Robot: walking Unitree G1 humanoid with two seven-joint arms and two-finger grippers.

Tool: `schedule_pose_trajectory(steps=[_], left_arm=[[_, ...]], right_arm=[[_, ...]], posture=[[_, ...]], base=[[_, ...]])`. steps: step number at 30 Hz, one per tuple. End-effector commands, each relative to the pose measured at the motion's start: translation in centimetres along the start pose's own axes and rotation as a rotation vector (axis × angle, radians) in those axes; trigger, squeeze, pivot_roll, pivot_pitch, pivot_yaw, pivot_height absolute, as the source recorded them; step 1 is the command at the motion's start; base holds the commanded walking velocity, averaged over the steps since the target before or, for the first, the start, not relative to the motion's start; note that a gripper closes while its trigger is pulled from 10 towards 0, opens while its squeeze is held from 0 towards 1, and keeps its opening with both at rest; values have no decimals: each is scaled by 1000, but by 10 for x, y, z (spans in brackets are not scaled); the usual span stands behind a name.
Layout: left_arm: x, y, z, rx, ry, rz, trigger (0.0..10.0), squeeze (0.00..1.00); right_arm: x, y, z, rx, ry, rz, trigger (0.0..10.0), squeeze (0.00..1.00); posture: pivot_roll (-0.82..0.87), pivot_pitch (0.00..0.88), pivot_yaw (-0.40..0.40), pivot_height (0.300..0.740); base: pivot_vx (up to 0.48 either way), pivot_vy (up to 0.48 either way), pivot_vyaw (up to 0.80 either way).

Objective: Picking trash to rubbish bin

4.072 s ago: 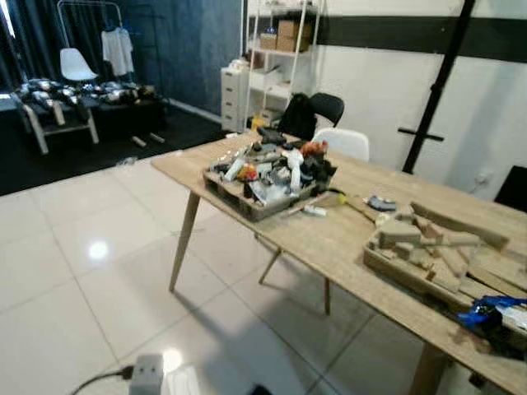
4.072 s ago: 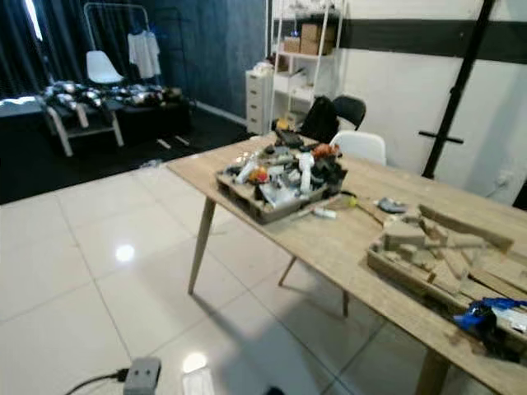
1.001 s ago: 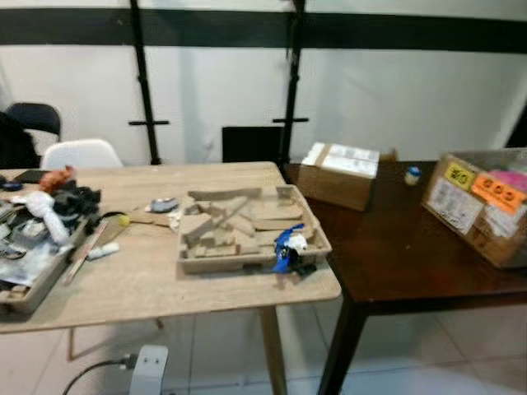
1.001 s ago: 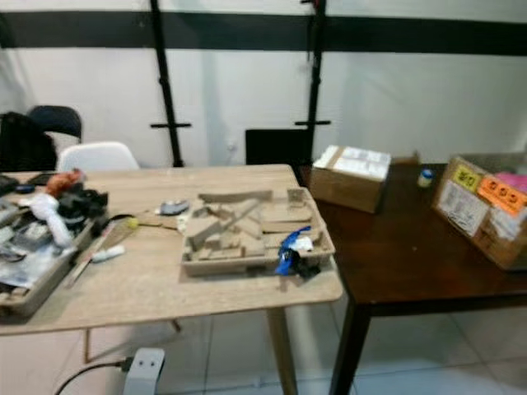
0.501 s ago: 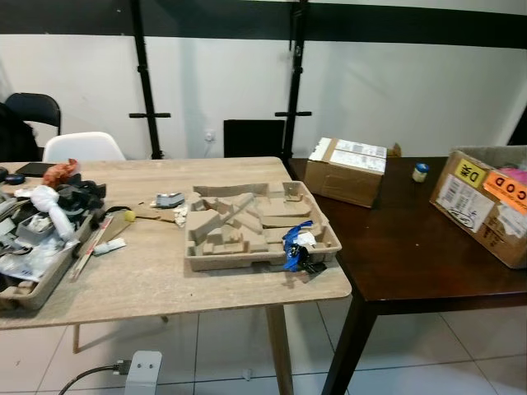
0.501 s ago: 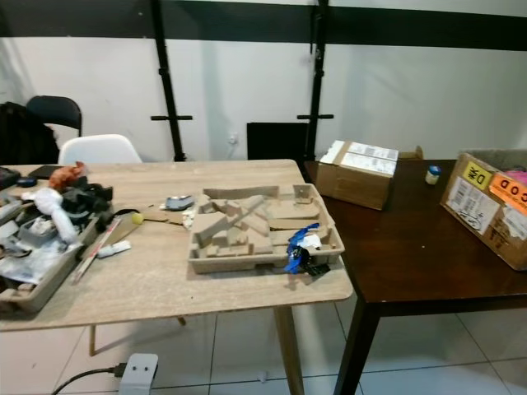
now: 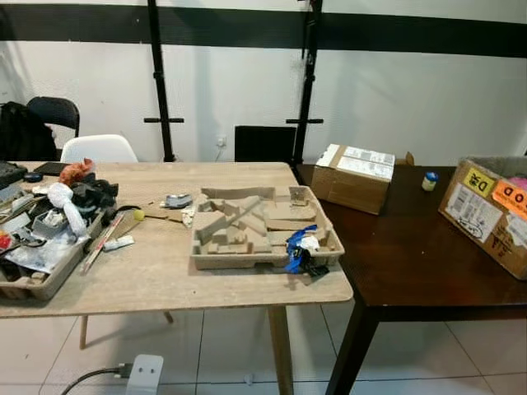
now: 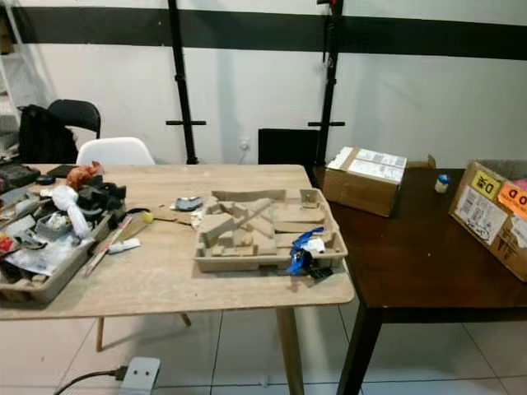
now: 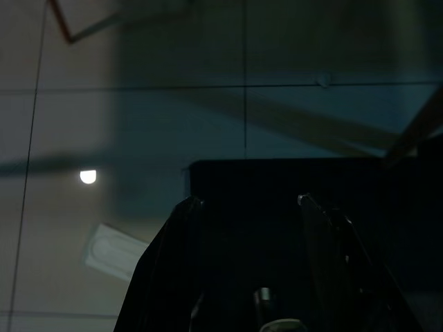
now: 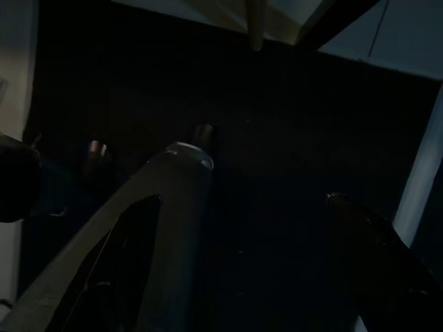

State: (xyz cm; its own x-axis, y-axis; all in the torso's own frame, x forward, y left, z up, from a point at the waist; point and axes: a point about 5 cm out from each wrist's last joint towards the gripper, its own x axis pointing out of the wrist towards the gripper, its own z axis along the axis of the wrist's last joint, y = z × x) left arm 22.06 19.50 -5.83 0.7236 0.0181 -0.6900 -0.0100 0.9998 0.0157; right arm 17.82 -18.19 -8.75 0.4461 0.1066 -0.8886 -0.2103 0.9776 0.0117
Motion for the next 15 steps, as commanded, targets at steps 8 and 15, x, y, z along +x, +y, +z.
schedule_pose_trajectory(steps=[8, 15], left_arm=[[0, 2, -1, -24, 5, -3, 10000, 0], [0, 3, 2, -16, -7, -9, 10000, 0]], right_arm=[[0, -1, 3, -17, -8, 0, 10000, 0], [0, -1, 4, -8, -18, -1, 10000, 0]], posture=[[80, 0, -18, 740], [81, 0, -20, 740]], base=[[0, 0, 0], [0, 0, 0]])
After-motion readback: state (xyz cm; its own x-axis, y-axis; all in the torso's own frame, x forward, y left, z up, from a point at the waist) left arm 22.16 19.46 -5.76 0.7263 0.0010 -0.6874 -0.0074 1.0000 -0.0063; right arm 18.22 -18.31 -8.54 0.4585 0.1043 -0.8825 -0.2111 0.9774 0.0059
